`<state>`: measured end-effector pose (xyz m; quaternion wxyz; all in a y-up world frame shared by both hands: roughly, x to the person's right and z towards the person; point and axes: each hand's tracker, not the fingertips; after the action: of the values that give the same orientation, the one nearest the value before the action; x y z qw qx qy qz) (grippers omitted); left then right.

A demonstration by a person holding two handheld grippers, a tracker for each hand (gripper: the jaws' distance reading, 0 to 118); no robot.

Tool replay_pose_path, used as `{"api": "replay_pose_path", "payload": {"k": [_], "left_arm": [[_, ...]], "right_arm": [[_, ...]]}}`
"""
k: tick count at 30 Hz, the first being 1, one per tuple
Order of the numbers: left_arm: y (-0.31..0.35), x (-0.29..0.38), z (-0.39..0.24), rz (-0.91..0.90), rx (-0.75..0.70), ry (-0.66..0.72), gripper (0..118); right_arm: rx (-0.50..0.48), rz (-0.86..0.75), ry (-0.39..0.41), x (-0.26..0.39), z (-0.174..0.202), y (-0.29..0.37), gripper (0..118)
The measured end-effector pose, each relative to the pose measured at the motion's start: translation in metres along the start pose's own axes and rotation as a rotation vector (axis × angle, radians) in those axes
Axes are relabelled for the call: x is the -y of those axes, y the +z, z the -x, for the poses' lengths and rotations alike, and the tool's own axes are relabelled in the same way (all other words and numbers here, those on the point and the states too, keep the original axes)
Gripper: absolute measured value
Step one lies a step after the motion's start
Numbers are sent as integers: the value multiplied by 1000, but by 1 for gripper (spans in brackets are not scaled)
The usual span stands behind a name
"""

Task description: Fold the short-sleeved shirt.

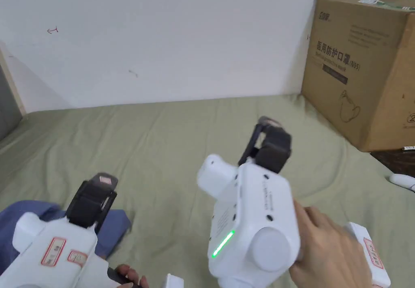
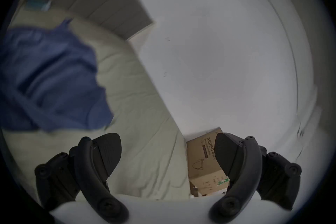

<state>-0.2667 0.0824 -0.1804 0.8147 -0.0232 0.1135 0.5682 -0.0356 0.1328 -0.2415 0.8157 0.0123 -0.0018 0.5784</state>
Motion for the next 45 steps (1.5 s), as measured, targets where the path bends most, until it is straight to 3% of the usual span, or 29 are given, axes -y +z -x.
{"api": "replay_pose_path", "payload": {"k": [2,5,7,9,12,14,16,17,19,22,27,32,33,34,35,36,37,39,42,45], "left_arm": [[-3,3,13,49,-49,19,107],[-6,-1,4,65,-66,-18,107],[-6,-4,-27,33,-45,-257,107],[-2,0,-68,-10,-48,-543,107],[12,25,-127,-88,-18,-1019,107],[22,48,-144,-170,20,-1291,107],[30,70,-146,-210,53,-1472,107],[32,79,-144,-217,57,-1525,107],[31,85,-135,-178,24,-1527,107],[27,83,-130,-84,53,-1449,107],[28,65,-135,-91,81,-1289,107],[31,54,-132,-143,66,-1266,107],[31,53,-133,-140,32,-1273,105],[32,54,-133,-111,-17,-1263,99],[31,53,-133,-100,-31,-1234,81],[31,52,-130,-102,-29,-1214,37],[28,53,-128,-126,-37,-1215,0],[27,58,-127,-186,-129,-1279,0],[21,57,-126,-52,-48,-1250,0],[20,54,-124,-39,-41,-1207,0]], "right_arm": [[-48,-6,16,-1,17,2,118],[-110,9,-77,2,17,5,118],[-100,32,-217,3,2,0,118],[-99,83,-443,4,-21,-8,118],[-157,142,-986,25,-66,-18,118],[-200,178,-1293,51,-79,-21,118],[-196,232,-1499,81,-78,-19,118],[-190,258,-1566,94,-72,-18,118],[-148,281,-1578,109,-61,-15,118],[-91,209,-1460,104,-67,-9,118],[-102,104,-1255,74,-80,-4,118],[-141,77,-1237,70,-80,2,116],[-153,76,-1237,70,-79,2,106],[-152,78,-1239,69,-77,3,86],[-154,81,-1242,70,-76,1,49],[-159,101,-1247,71,-75,-1,6],[-193,125,-1275,74,-74,-4,6],[-278,88,-1348,84,-73,-5,1],[-181,148,-1210,74,-66,-4,0],[-207,132,-1232,75,-67,-5,0]]}}
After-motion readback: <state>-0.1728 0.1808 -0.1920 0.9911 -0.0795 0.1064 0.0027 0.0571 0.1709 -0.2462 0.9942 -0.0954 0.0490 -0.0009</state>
